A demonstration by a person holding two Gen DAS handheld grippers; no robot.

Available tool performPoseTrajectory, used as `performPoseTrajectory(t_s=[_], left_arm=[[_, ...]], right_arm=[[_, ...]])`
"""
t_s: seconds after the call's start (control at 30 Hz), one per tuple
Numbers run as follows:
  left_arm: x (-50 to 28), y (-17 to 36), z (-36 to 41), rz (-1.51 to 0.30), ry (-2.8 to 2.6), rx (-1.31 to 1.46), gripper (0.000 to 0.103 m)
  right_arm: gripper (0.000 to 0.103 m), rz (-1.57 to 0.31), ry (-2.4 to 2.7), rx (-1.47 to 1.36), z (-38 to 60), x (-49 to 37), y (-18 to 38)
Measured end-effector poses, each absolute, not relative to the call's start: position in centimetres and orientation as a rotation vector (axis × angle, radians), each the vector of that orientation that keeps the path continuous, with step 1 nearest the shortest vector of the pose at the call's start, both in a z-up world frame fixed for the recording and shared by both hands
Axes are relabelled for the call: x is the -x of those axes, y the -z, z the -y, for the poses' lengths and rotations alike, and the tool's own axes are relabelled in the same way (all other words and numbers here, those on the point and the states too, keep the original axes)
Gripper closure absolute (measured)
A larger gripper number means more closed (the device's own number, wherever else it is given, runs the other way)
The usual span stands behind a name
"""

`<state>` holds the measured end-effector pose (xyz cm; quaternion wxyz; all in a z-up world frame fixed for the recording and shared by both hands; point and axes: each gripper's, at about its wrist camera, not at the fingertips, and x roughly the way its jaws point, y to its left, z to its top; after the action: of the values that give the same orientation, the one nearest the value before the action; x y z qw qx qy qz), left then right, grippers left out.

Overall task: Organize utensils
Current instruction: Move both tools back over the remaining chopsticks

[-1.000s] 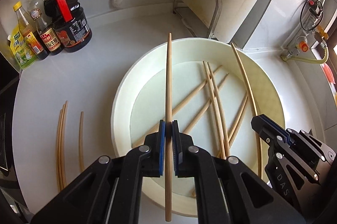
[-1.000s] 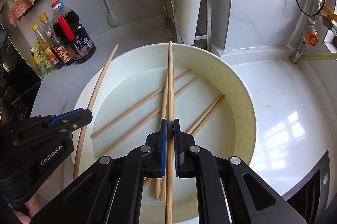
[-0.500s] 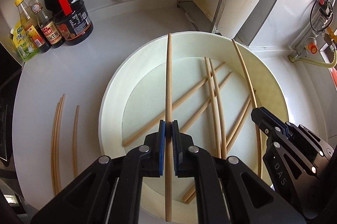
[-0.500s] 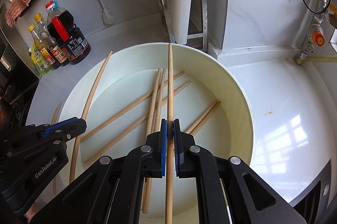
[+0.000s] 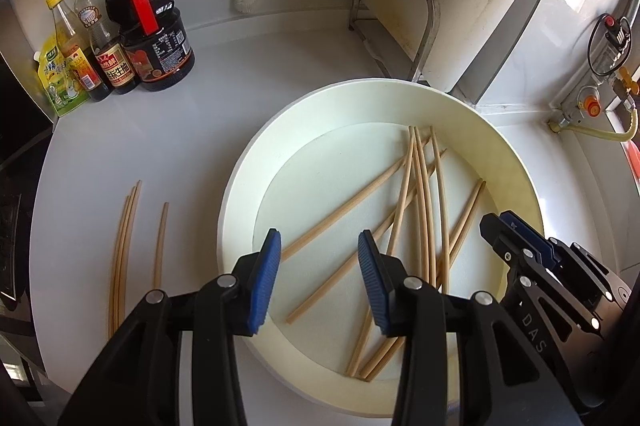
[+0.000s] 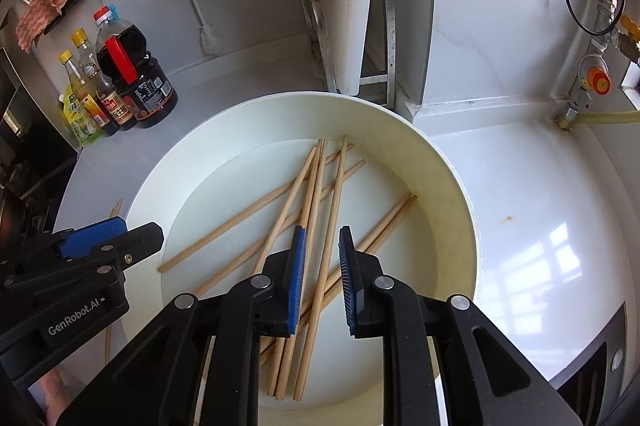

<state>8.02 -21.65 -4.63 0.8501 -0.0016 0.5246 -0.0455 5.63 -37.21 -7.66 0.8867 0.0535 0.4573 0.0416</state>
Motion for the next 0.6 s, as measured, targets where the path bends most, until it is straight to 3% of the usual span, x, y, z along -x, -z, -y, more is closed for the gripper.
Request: performPoseTrajectory(t_s=[0.6], left_arm=[[-6.0, 1.8, 11.6, -1.017, 0.069, -0.018, 0.052]], right_arm=[[0.074, -0.934, -0.074, -0.186, 33.0, -1.4, 6.0]])
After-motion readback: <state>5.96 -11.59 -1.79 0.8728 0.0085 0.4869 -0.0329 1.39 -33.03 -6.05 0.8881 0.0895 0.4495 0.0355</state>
